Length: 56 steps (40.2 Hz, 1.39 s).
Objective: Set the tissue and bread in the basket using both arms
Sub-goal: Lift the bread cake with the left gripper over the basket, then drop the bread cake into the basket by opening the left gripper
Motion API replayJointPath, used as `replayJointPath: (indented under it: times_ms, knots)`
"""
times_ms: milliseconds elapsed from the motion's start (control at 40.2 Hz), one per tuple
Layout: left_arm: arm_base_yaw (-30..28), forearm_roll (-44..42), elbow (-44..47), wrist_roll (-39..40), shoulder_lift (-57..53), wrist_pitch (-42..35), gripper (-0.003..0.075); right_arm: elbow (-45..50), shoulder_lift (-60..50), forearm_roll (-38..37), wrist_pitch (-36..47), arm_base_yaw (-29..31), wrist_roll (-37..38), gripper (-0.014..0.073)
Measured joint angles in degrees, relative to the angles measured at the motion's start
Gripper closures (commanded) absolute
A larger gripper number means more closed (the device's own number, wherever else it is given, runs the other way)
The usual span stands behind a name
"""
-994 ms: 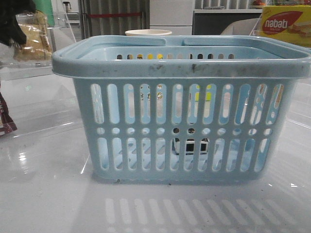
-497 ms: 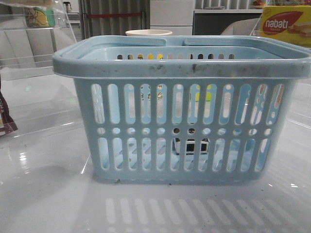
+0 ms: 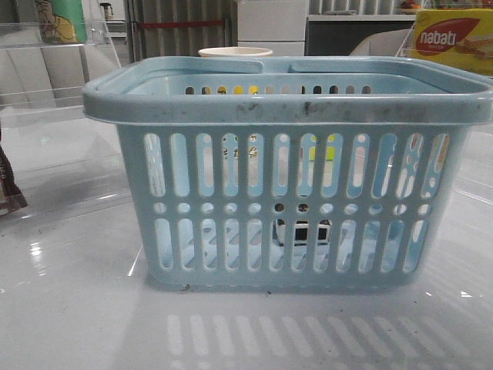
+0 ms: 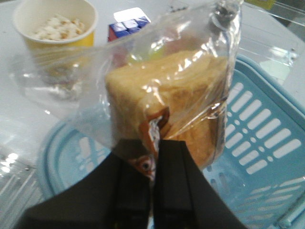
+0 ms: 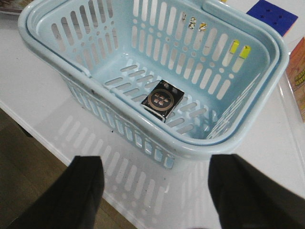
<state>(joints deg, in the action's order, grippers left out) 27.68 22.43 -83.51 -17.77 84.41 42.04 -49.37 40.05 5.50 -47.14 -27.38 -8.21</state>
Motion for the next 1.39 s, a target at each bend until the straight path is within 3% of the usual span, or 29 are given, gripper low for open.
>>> replayJointPath:
  times_ms: [199, 398, 497, 770, 1143, 1391]
  knots:
    - [4.6, -0.5, 0.0, 0.0, 4.7, 0.1, 0.061, 0.0, 0.0, 0.0, 0.0, 0.0, 0.0, 0.0029]
    - [5.4, -1.2, 0.0, 0.0, 8.6, 0.2, 0.037, 0.0, 0.0, 0.0, 0.0, 0.0, 0.0, 0.0029]
    - [5.4, -1.5, 0.0, 0.0, 9.5, 0.2, 0.0297, 0.0, 0.0, 0.0, 0.0, 0.0, 0.0, 0.0029]
    - [5.4, -3.4, -0.4, 0.0, 7.3, 1.1, 0.0295, 0.0, 0.0, 0.0, 0.0, 0.0, 0.0, 0.0029]
    - [5.4, -5.2, -1.0, 0.0, -11.3, 6.6, 0.0295, 0.0, 0.0, 0.0, 0.0, 0.0, 0.0, 0.0029]
    - [5.4, -5.6, 8.8, -0.1, -25.4, 7.3, 0.0295, 0.0, 0.0, 0.0, 0.0, 0.0, 0.0, 0.0029]
